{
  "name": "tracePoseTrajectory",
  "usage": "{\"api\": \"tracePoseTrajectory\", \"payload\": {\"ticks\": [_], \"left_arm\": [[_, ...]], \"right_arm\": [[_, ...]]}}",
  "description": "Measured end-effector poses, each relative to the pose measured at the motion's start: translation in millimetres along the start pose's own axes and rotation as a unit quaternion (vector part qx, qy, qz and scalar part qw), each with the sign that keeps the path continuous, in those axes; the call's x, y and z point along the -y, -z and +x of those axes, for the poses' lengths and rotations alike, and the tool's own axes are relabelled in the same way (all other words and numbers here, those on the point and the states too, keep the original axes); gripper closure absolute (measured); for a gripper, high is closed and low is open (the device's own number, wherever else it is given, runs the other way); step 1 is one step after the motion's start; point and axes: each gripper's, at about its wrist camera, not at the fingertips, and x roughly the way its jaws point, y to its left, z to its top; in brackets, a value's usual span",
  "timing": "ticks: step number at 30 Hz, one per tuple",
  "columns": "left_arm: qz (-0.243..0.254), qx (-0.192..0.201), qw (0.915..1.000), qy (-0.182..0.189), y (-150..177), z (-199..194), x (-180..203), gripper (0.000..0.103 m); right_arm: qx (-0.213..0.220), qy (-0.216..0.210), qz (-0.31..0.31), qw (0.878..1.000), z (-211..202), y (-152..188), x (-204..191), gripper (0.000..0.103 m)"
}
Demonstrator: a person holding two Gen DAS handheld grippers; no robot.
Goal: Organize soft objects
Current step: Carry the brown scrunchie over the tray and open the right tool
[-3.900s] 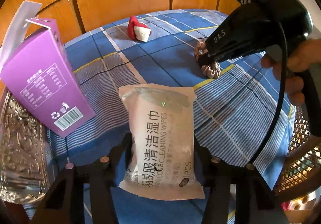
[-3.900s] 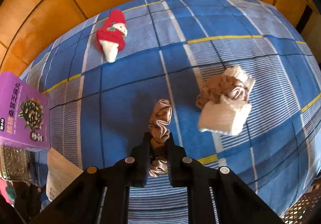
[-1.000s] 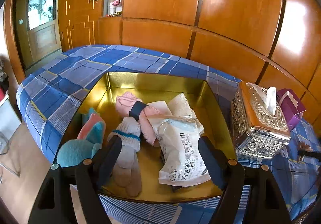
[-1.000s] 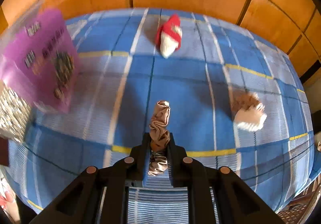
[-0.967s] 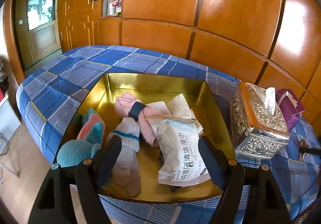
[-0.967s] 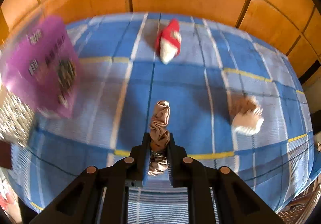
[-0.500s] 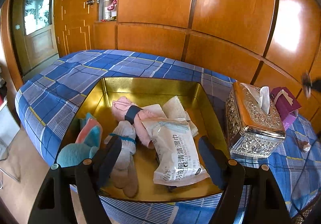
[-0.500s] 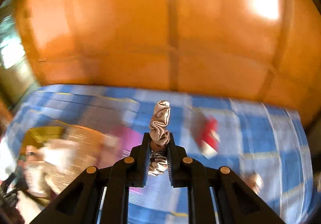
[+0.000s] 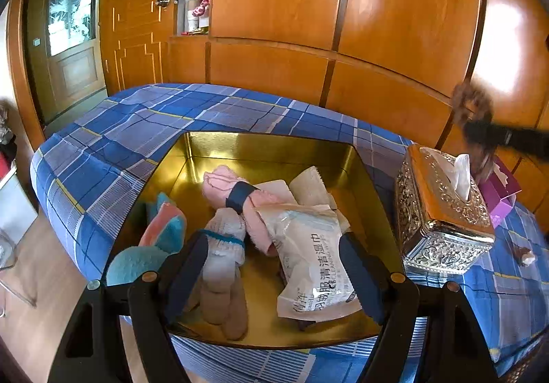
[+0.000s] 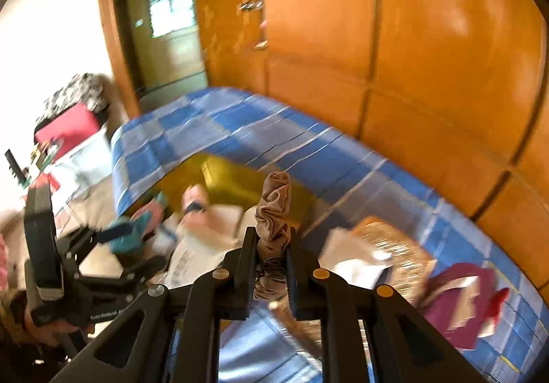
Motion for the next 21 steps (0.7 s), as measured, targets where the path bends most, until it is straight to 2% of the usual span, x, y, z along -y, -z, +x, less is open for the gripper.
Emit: {"api": "tracePoseTrajectory", "payload": {"ticks": [5,10,12,16,18,20,21], "left_arm": [[-0.009,0.009,0.9998,-0.015,-3.8,-5.5,-11.7,0.024],[-0.031,0.021,0.9984,-0.042,-9.7,-7.0,-35.4,0.024],[-0.041,0.017,0.9979,-0.046,-9.8,-4.9,-42.7,0.024],[-0.044,0.016,0.9979,-0.044,-9.2,-3.7,-44.8,0.023],[-0.043,0.018,0.9981,-0.042,-10.5,-3.8,-44.2,0.02],[-0.04,0.02,0.9981,-0.041,-11.1,-4.0,-43.3,0.02],[-0.04,0.021,0.9981,-0.041,-11.2,-3.8,-42.8,0.02]], "right_arm": [[-0.027,-0.027,0.0,0.999,40.0,1.7,-11.4,0.089],[-0.062,-0.024,-0.004,0.998,83.5,-6.1,-29.4,0.09],[-0.08,-0.003,-0.009,0.997,102.4,-7.6,-36.0,0.088],[-0.113,0.069,-0.024,0.991,145.5,-6.2,-43.3,0.083],[-0.118,0.076,-0.029,0.99,153.6,-4.0,-44.1,0.08],[-0.115,0.073,-0.027,0.99,156.1,-1.6,-44.3,0.07],[-0.11,0.071,-0.024,0.991,154.4,-0.3,-43.4,0.069]]}}
